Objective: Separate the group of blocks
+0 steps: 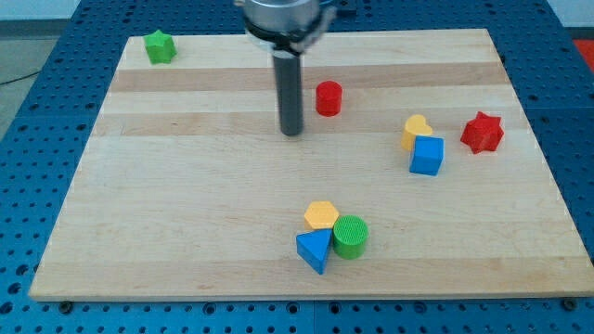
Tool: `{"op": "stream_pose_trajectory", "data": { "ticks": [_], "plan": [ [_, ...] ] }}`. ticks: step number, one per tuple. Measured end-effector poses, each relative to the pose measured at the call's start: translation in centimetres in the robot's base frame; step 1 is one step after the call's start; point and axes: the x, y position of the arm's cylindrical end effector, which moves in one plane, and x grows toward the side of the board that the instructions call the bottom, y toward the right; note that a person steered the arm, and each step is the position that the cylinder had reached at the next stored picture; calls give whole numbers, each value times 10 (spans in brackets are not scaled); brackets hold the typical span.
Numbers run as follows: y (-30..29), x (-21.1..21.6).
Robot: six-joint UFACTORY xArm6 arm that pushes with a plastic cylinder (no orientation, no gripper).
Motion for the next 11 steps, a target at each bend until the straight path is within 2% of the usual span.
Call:
{"op": "stream_pose_trajectory", "data": {
  "ticks": [2, 3, 4, 5, 9, 11],
  "plan": [
    [115, 77],
    [156, 135],
    [164, 188],
    [154, 202],
    [52, 174],
    [26, 145]
  ]
}}
